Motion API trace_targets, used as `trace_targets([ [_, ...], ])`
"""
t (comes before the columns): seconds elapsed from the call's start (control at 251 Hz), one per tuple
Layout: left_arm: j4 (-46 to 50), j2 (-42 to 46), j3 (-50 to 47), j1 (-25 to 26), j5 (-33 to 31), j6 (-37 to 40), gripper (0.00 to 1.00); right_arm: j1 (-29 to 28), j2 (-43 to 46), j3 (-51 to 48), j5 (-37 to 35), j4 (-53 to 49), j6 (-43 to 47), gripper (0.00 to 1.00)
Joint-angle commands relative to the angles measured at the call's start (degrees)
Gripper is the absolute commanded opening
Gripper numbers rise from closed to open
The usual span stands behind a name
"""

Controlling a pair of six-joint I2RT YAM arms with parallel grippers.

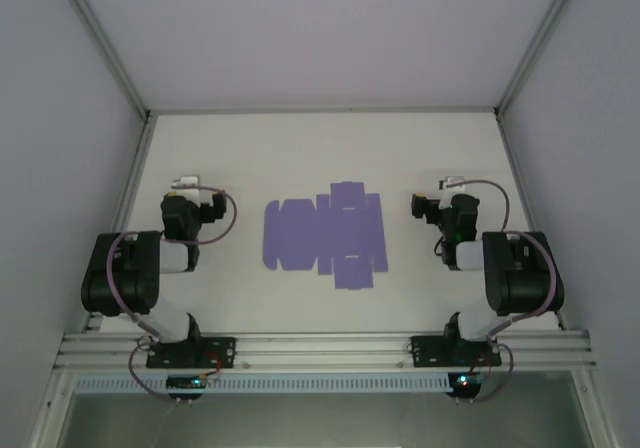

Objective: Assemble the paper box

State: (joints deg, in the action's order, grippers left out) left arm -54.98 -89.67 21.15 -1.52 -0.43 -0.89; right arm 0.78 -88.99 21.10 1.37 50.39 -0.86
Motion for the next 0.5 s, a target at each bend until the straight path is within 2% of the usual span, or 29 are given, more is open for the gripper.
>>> trace_targets([
  [0.0,0.58,0.99,-0.32,-0.36,1.22,0.47,1.00,0.10,0.13,0.41,0.57,-0.45,-1.01,0.99],
  [0.499,0.84,0.99,-0.14,-0.56,1.52,0.36,1.00,0.10,0.15,0.69,0.67,-0.97,-1.12,0.99],
])
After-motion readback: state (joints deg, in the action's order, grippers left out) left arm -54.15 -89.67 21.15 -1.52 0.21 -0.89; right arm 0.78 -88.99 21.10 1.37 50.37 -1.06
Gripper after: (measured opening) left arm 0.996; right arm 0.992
